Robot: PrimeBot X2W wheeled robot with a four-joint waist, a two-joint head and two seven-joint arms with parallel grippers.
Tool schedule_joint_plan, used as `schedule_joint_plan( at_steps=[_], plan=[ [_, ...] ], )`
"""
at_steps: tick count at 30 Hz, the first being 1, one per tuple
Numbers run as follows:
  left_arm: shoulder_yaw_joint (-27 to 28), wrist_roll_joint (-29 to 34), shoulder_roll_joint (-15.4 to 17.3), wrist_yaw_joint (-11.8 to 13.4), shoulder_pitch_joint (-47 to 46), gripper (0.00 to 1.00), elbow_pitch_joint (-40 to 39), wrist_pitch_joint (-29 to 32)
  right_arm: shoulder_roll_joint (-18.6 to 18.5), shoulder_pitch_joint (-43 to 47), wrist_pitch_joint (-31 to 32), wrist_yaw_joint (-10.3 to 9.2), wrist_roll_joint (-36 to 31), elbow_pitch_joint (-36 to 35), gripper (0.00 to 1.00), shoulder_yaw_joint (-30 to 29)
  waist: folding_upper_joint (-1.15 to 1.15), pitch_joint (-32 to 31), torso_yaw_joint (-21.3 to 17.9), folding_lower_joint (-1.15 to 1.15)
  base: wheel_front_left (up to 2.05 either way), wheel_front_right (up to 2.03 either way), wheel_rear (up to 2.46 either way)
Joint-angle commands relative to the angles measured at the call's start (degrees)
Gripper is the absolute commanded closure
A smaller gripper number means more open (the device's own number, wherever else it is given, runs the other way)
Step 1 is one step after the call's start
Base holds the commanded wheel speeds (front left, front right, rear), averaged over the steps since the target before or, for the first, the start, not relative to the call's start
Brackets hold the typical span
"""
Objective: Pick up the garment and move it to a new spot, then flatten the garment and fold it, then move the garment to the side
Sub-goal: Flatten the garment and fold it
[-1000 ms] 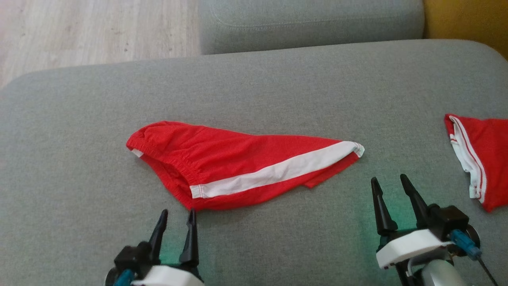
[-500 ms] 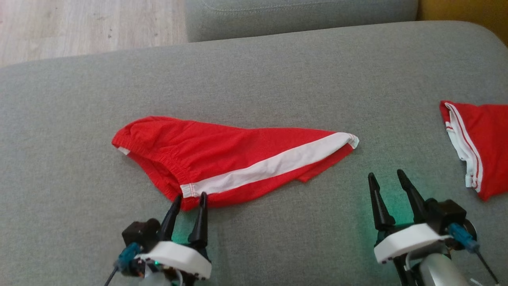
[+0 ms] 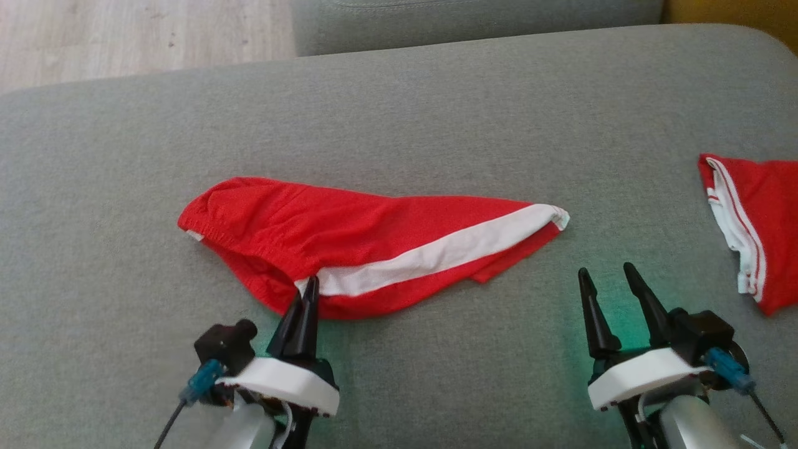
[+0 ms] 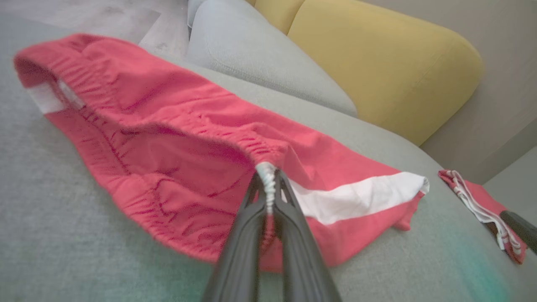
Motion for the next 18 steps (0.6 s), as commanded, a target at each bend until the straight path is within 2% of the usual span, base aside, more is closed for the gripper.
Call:
schedule_joint_plan(
  at_steps=[1,6,12,18],
  plan=[
    [2.07,0.46,0.17,-0.23,-1.67,1.00,-2.37,-0.55,-0.81,-1.70,-0.38,0.11,0.65,-1.78,0.00,1.20,0.00,0.08,0.43,0.00,0.00,0.00,0.00],
    [5.45,2.88,0.17,0.74,0.81,1.00,-6.72,-0.55,-0.49,-1.51,-0.38,0.11,4.01,-2.47,0.00,1.45,0.00,0.13,2.74,0.00,0.00,0.00,0.00],
    [10.17,6.43,0.17,1.24,5.84,1.00,-8.52,-0.55,-0.68,-1.48,-0.38,0.11,10.91,-2.21,0.00,5.10,0.00,0.13,6.07,0.00,0.00,0.00,0.00],
    [11.29,6.80,0.17,0.79,7.09,1.00,-8.49,-0.55,-3.58,-0.91,-0.38,0.11,14.42,-1.73,0.00,9.68,0.00,0.07,7.43,0.00,0.00,0.00,0.00]
  ],
)
